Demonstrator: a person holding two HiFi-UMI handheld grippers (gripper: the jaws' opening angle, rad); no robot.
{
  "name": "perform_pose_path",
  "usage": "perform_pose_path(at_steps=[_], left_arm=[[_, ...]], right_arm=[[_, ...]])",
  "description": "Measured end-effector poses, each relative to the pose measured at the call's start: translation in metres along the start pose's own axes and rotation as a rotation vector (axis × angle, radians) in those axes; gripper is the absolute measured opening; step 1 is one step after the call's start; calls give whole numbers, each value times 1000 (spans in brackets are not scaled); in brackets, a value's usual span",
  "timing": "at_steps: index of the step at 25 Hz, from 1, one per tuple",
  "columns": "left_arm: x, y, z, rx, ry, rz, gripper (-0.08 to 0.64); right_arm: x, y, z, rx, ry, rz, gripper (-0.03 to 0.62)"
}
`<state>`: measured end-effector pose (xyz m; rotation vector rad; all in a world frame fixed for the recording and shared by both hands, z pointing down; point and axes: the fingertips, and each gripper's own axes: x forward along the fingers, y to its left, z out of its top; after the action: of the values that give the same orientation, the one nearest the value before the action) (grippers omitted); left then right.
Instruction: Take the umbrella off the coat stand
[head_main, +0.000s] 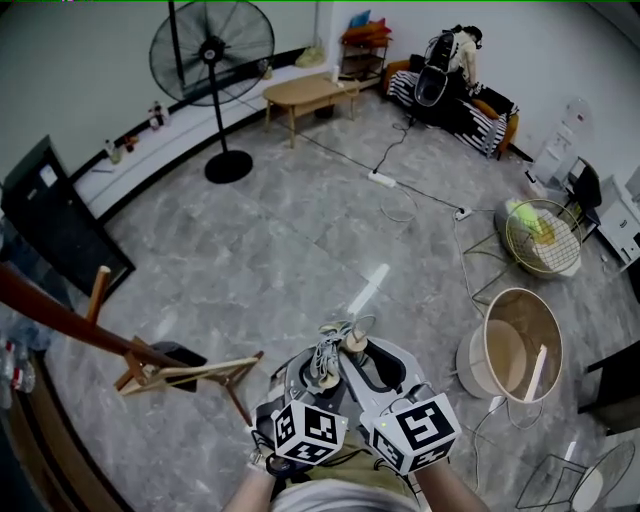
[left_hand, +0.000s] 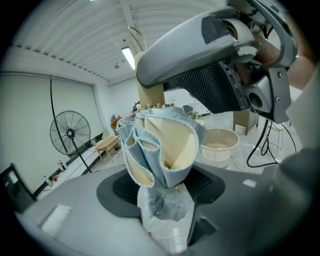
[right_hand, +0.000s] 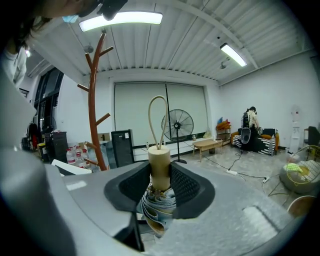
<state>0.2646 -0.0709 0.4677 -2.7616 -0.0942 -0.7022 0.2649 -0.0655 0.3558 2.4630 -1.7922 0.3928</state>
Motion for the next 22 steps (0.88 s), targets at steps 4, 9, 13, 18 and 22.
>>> perform_pose_path(at_steps=[4, 9, 13, 18, 22], left_arm=[[5, -8, 4, 14, -2, -25, 276], [7, -11, 3, 23, 0, -37, 276], [8, -10, 2, 26, 2, -36, 276], [7, -8, 3, 30, 4, -30, 276], [7, -5, 2, 31, 5, -26, 276]], right_arm=[[-6, -8, -2, 9, -1, -26, 124], [-8, -10, -5, 14, 1, -39, 124], [-7, -10, -5, 15, 2, -38, 124], [-6, -10, -4, 22, 2, -35, 124], [-3, -9, -3, 25, 2, -31, 124]])
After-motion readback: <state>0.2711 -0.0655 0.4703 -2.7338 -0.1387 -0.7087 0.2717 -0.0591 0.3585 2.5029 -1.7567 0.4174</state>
